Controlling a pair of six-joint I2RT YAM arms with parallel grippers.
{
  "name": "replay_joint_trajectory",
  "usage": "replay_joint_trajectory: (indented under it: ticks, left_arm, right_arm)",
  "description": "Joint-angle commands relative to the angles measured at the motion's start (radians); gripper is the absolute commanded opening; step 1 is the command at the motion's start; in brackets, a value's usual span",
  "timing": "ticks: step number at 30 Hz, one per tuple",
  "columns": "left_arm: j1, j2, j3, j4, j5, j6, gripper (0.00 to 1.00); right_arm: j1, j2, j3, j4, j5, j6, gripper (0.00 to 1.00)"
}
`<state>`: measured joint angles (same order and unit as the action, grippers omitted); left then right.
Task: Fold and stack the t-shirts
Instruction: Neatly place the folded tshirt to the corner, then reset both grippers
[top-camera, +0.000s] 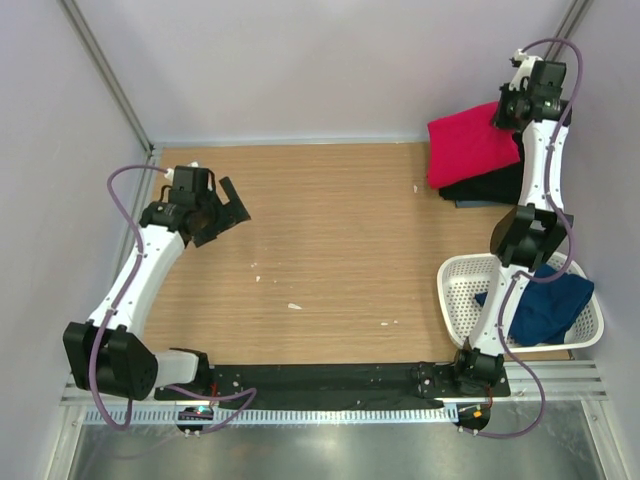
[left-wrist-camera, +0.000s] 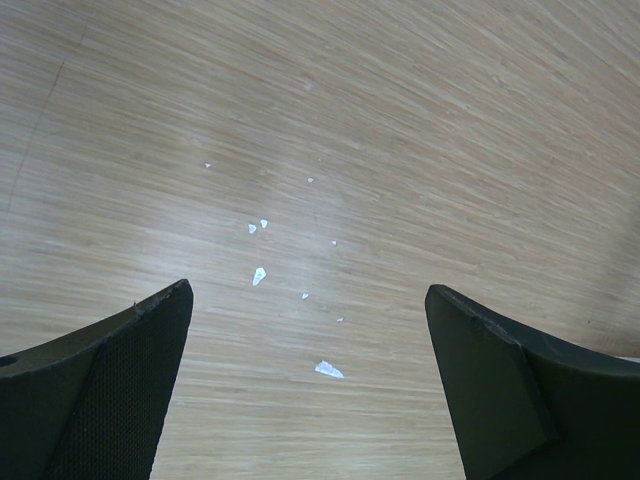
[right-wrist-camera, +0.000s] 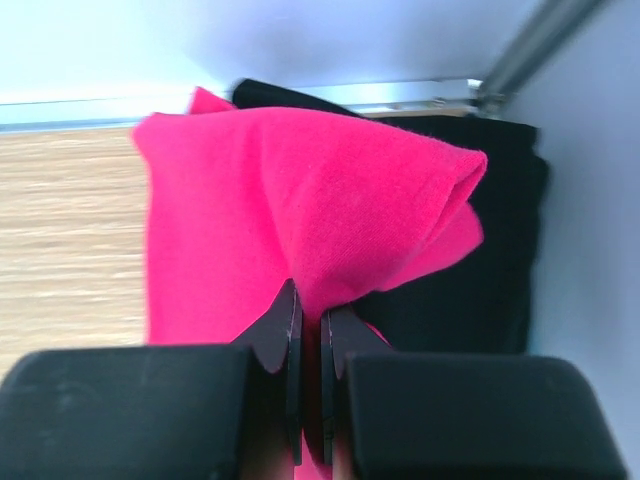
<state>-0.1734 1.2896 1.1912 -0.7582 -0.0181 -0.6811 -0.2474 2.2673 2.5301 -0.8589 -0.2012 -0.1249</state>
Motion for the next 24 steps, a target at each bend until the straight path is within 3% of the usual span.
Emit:
replay_joint_trajectory:
  ticks: [1, 9, 14, 17, 18, 19, 24]
  left_arm:
    - [0.008, 0.000, 0.041, -0.016, -0.017, -0.020, 1.00]
    - [0.009, 0.017, 0.041, -0.050, -0.039, -0.046, 1.00]
    - [0.008, 0.024, 0.039, -0.061, -0.045, -0.051, 1.00]
    - [0.008, 0.019, 0.030, -0.055, -0.037, -0.049, 1.00]
    - [0.008, 0.019, 0.030, -0.052, -0.034, -0.046, 1.00]
    - [0.008, 0.016, 0.030, -0.050, -0.028, -0.044, 1.00]
    - [0.008, 0.002, 0.048, -0.021, 0.001, -0.009, 1.00]
  right_arm:
    - [-0.029, 0.020, 0.027, 0.081, 0.106, -0.065, 0.01]
    - [-0.064, 0.127, 0.013, 0.150, 0.198, -0.127, 0.07]
    - [-0.066, 0.158, 0.010, 0.196, 0.376, -0.150, 0.12]
    - [-0.066, 0.144, 0.022, 0.222, 0.396, -0.127, 0.64]
    - [-0.066, 0.135, 0.027, 0.221, 0.395, -0.114, 0.95]
    - [-0.064, 0.108, 0.032, 0.216, 0.387, -0.105, 1.00]
    - [-0.055, -0.050, 0.047, 0.158, 0.290, -0.041, 1.00]
